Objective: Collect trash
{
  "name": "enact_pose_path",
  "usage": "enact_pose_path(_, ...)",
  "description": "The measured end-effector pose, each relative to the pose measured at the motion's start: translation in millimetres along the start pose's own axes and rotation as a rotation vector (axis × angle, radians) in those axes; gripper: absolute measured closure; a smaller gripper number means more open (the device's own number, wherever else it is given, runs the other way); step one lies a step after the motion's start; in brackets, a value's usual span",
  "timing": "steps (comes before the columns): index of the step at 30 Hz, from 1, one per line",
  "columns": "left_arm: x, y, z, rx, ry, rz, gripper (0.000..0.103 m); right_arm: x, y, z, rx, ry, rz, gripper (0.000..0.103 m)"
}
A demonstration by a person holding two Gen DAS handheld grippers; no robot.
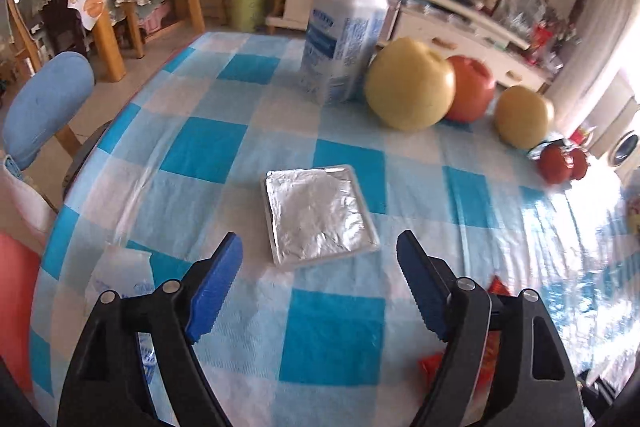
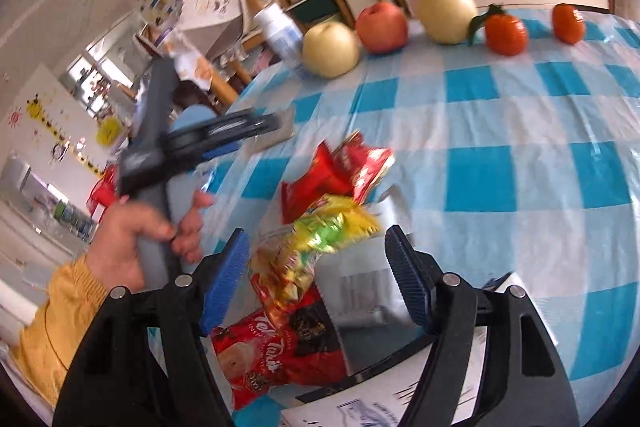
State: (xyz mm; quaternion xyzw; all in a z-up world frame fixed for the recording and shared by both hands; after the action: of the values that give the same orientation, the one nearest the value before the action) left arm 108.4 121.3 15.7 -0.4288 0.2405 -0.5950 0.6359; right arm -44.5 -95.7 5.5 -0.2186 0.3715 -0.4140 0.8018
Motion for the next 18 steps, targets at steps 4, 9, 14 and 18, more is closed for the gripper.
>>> enact_pose_path(4,5.3,13.6,6.0,-0.011,-0.006,0.043,0.028,-5.8,11.8,-3.9,-0.032,-0.046,-0.02,0.031)
enact_pose_path(9,15.2,20.3,5.3,0.007,0.028,0.136,0.06,-11.6,19.3,-6.2,-0.045,-0.085,-0.016,0.037)
enact_pose_path(14,5.9,12.3,2.2,0.013,-0.012,0.101,0.088,-9.3,19.8,-6.3,-0.039,-0.067,0.008,0.052)
enact_pose_path(18,0.1,5.0,-3.5,0.016,-0.013,0.074,0.092,-6.9,18.9,-7.4,-0.034,-0.057,0.031,0.063)
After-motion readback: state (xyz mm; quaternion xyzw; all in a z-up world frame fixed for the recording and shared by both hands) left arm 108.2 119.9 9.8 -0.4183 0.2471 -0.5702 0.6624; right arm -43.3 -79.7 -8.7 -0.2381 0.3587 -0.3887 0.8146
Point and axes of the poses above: each gripper's, at about its wrist camera, not at the fingertips, and y roughly the way its jaws point, x to its right, z to its top, the point moved 1 cm from there along y, roughly the way its jaws point, and after that the axes turned 9 degrees about -y, right-handed, at the moved point
